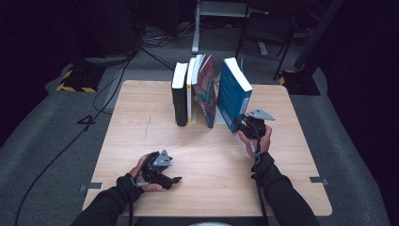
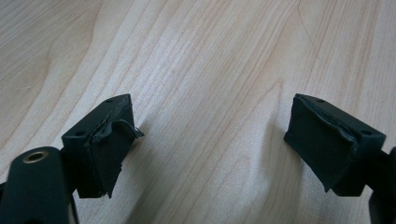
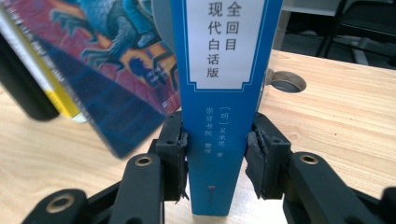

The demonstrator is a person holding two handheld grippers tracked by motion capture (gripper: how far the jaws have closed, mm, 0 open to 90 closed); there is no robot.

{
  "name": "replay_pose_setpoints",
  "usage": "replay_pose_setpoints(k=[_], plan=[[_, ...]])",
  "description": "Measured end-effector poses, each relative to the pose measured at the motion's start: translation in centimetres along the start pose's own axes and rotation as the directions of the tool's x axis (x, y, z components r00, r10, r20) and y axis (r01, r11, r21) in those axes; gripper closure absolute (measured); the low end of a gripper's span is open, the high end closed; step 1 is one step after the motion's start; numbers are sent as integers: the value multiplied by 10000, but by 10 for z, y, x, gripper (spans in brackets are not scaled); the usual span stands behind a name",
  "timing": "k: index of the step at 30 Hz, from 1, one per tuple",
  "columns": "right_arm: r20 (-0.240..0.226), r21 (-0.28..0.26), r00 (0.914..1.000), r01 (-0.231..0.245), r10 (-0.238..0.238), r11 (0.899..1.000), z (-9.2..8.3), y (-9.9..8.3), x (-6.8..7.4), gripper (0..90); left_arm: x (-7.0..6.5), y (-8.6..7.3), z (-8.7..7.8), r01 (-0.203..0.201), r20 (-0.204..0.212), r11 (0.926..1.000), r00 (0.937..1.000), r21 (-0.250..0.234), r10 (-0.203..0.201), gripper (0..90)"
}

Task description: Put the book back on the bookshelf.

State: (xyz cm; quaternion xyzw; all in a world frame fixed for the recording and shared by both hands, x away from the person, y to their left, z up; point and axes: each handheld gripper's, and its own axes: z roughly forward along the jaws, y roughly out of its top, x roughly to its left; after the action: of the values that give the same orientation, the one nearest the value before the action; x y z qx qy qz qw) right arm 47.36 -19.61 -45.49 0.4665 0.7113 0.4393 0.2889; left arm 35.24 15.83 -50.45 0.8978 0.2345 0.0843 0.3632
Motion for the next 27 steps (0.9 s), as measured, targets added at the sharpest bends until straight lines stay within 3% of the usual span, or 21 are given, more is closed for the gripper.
replay_pose_setpoints(k=[11,19,27], plan=[[374,31,9993,45,-46,10000,9,6,20,607,0,0,0,-2,15,10000,10000,-1,2,155],[143,109,9999,90,-92,9999,11,7,13,602,0,0,0,-13,3,10000,10000,-1,13,156],[124,351,9988,459,-464,9983,10,13,15,581,0,0,0,-11,5,10000,10000,0,11,156]])
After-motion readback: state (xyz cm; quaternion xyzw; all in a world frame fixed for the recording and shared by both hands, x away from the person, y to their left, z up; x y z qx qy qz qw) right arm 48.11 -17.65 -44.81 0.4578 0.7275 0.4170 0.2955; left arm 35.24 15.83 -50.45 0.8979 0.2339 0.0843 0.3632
